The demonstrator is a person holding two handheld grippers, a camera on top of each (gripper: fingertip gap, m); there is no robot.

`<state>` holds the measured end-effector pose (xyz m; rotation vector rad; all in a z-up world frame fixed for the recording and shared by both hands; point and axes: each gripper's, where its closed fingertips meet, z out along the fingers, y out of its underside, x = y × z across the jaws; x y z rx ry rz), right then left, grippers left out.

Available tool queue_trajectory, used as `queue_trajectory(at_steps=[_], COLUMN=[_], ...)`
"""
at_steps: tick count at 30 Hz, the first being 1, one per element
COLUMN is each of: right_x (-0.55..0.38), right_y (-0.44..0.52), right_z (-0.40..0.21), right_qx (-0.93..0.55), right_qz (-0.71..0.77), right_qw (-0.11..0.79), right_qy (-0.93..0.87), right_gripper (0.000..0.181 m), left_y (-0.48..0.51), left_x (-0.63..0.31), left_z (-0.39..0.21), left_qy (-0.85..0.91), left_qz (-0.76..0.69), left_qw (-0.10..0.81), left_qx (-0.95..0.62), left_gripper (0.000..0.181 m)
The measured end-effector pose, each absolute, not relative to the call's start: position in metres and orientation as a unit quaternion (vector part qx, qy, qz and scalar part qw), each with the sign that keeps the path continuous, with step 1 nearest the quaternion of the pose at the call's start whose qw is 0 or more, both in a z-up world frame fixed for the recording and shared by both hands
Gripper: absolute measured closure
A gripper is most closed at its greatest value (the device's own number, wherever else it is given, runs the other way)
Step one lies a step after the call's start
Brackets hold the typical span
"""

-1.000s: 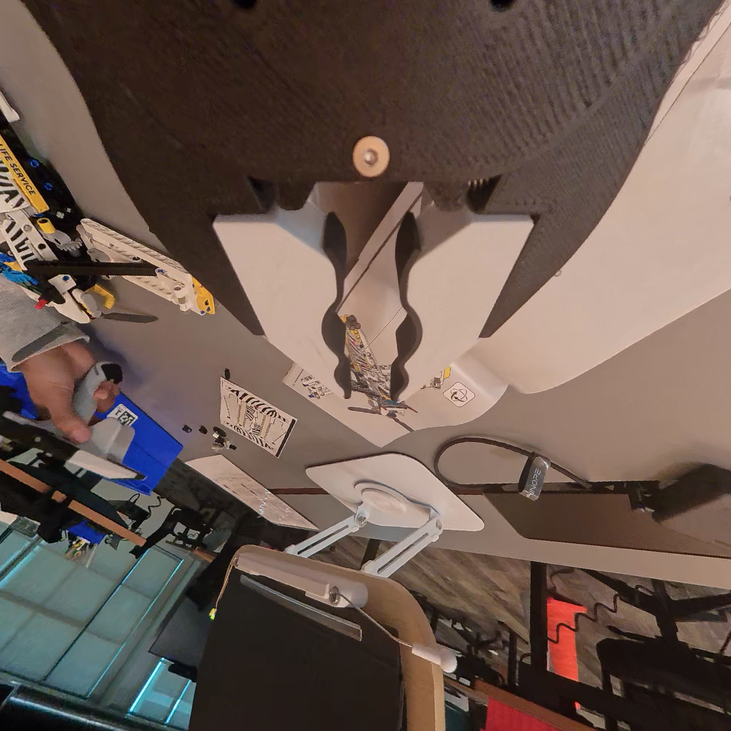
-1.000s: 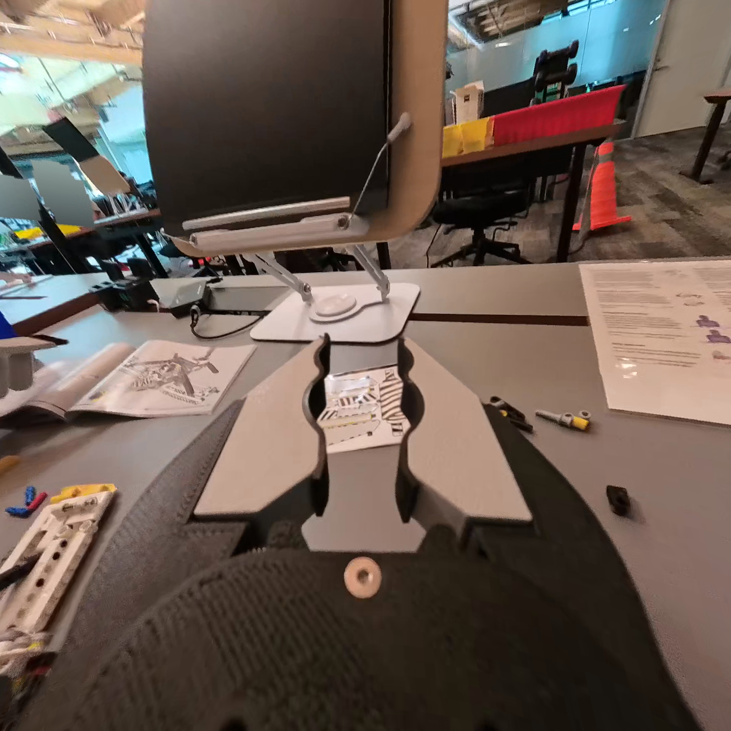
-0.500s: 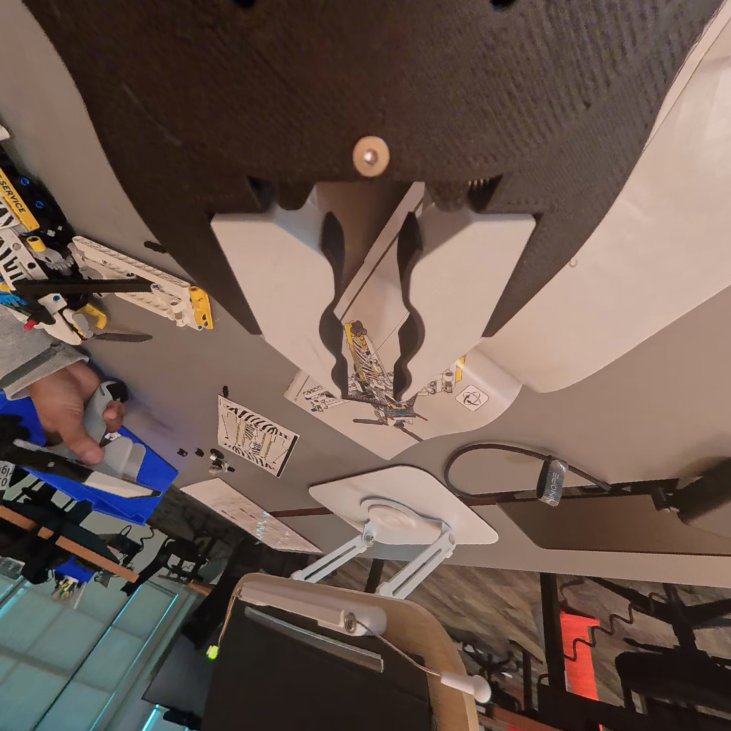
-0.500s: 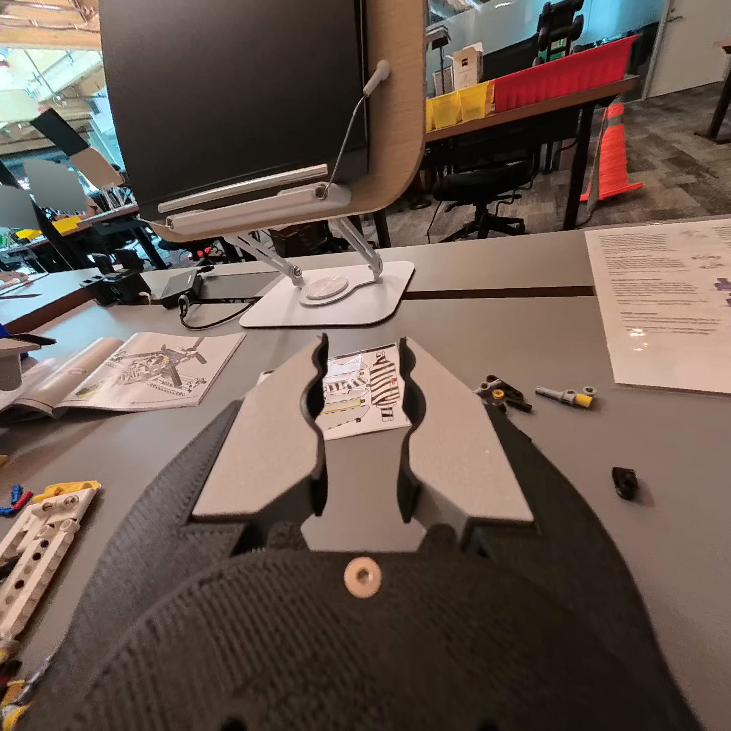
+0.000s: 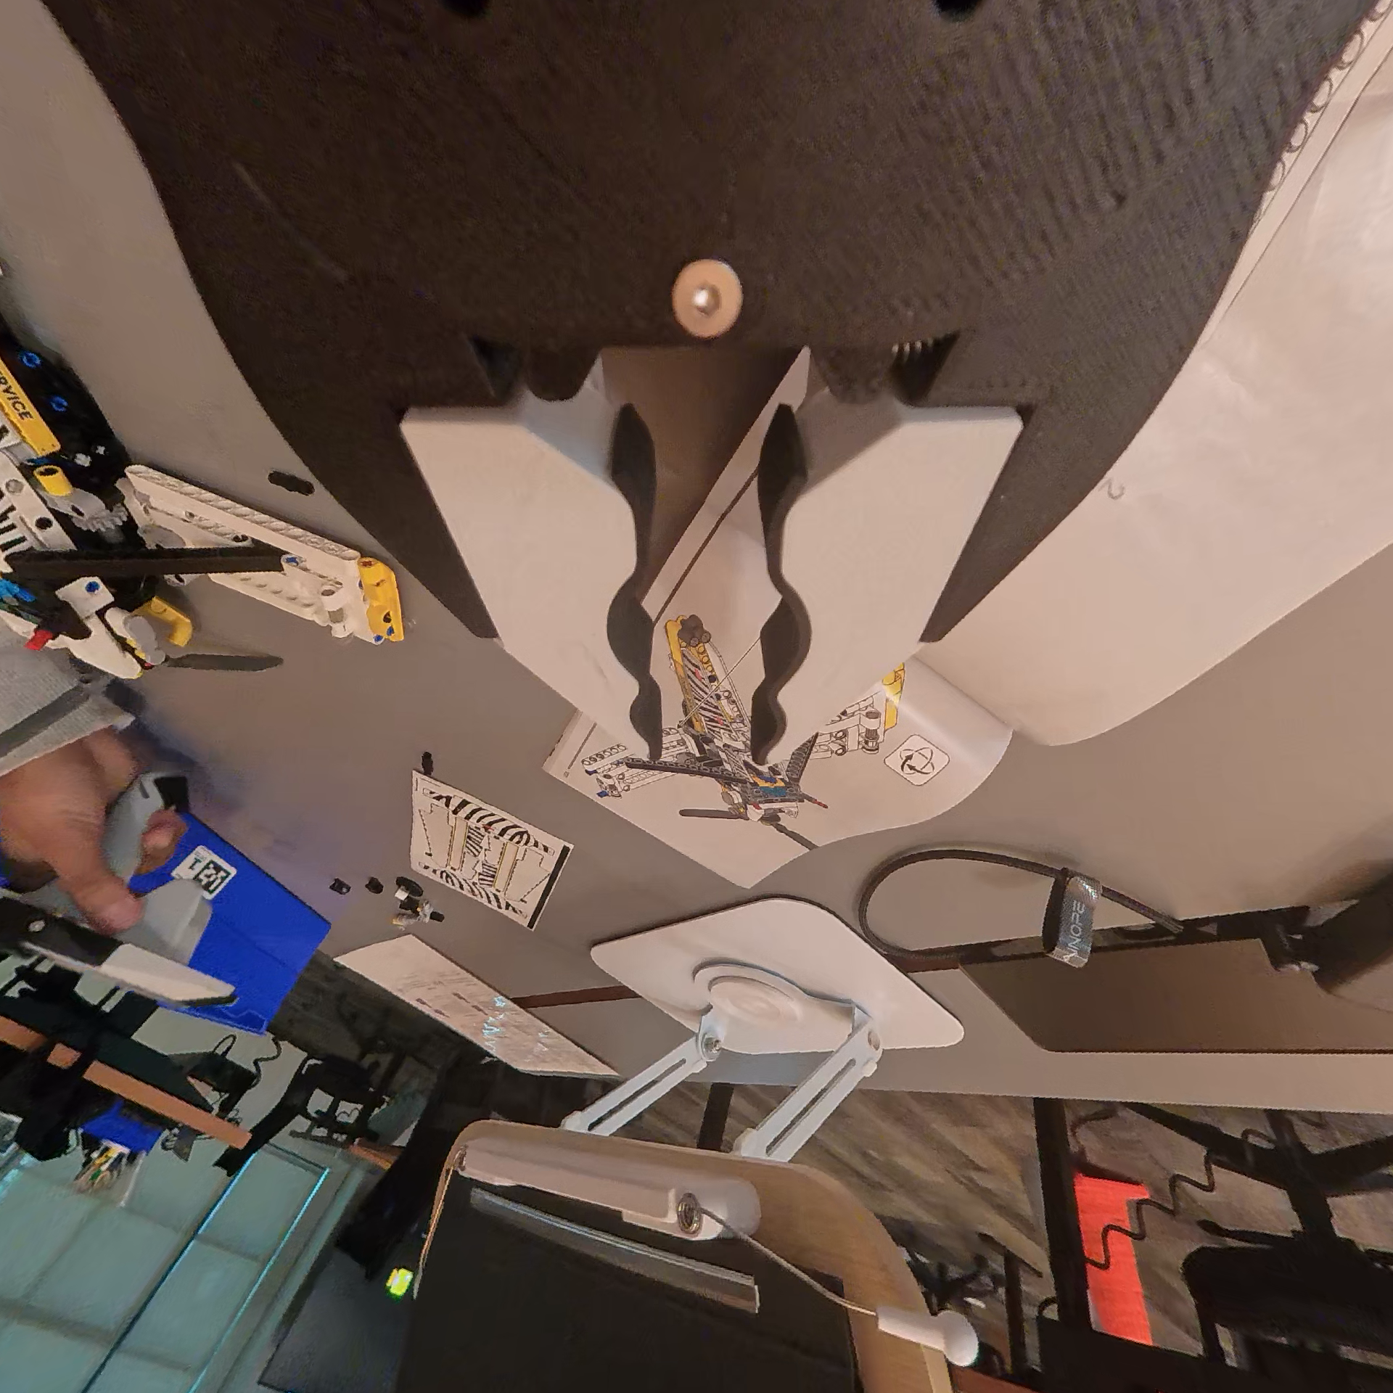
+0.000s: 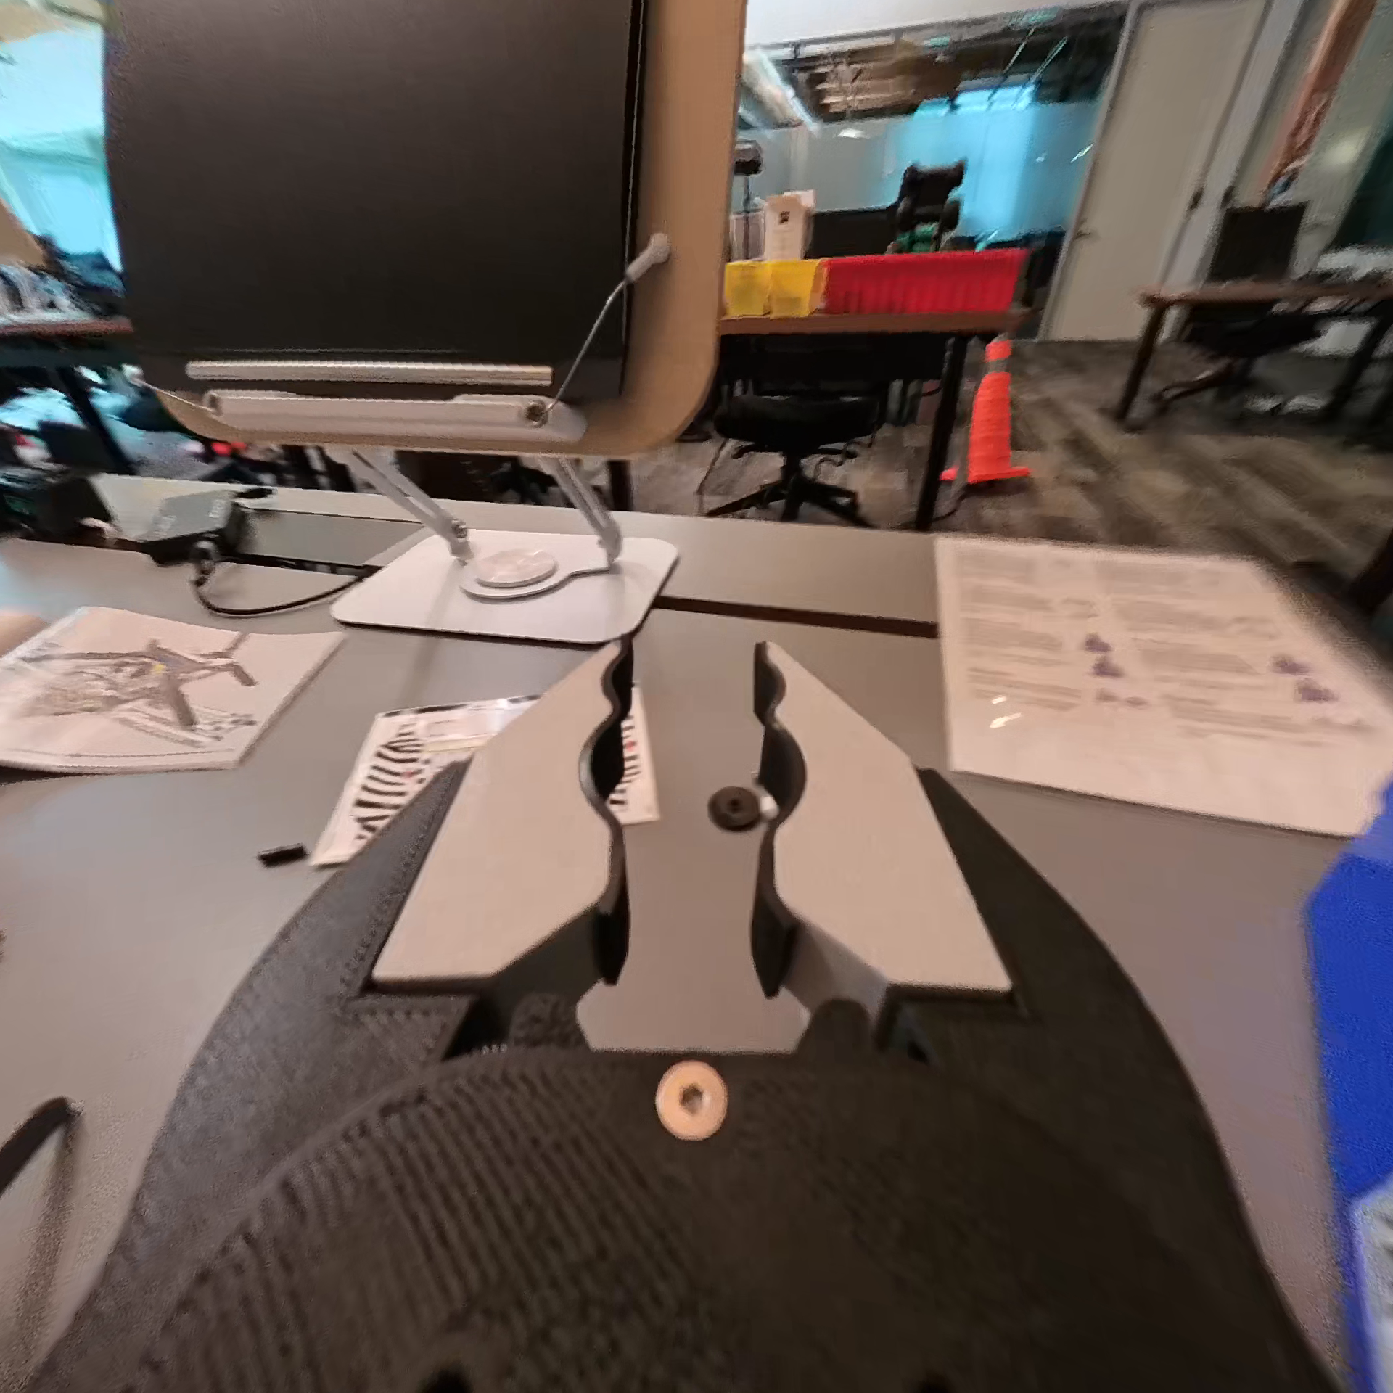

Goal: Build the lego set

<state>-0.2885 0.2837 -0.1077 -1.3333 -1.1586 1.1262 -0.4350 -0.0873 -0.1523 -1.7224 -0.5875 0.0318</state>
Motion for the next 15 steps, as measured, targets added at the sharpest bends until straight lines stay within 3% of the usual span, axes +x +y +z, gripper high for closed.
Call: queue_trajectory(at_steps=[7,10,12,15], right_x=[-0.191,-0.15,-0.128,-0.108], right_y=[0.247,0.195,0.171,0.127], right_z=[-0.025,-0.041,-0.065,-0.106], right_qx=[-0.454,-0.435,-0.453,-0.482], right_qz=[0.418,0.41,0.37,0.349], right_qw=[0.669,0.664,0.645,0.577], right_qy=[-0.414,-0.449,-0.491,-0.56], right_gripper=[0.163,0.166,0.178,0.181], left_y=[-0.09,-0.088,-0.083,-0.073], left_x=[-0.434,-0.431,-0.426,-0.413], left_z=[-0.149,-0.147,-0.145,-0.142], left_qy=[-0.249,-0.242,-0.234,-0.221], left_qz=[0.032,0.04,0.036,0.024], left_qw=[0.619,0.619,0.623,0.627], left_qx=[-0.744,-0.746,-0.745,-0.746], left_gripper=[0.16,0.16,0.16,0.159])
